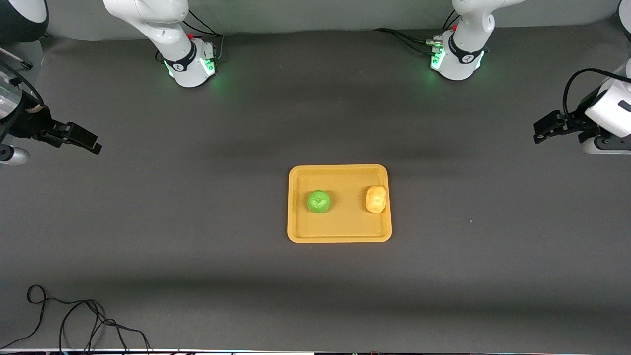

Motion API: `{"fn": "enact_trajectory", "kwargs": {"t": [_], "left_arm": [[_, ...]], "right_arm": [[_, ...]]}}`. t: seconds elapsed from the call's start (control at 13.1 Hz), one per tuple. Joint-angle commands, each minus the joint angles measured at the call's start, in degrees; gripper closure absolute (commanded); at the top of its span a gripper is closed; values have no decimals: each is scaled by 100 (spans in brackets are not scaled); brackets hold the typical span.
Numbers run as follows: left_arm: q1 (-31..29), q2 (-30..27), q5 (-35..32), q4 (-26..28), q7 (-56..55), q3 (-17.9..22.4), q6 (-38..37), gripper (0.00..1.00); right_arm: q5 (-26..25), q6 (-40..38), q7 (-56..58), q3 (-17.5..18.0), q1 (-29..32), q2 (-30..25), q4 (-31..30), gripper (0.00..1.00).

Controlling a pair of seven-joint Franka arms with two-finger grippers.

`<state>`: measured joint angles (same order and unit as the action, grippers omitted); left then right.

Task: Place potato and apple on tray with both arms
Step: 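Open the right gripper and lift it away from the apple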

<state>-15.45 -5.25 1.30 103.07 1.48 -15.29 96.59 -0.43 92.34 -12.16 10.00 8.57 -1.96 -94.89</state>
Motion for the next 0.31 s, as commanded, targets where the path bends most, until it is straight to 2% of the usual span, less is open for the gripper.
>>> {"fn": "enact_trajectory", "kwargs": {"t": [0.0, 0.23], "left_arm": [[15, -134, 142, 64, 116, 8, 9, 0], [112, -56, 72, 117, 124, 8, 113, 0]], "right_arm": [[-80, 135, 625, 81, 66, -50, -188, 0], [-36, 144, 697, 90, 66, -59, -258, 0]]}}
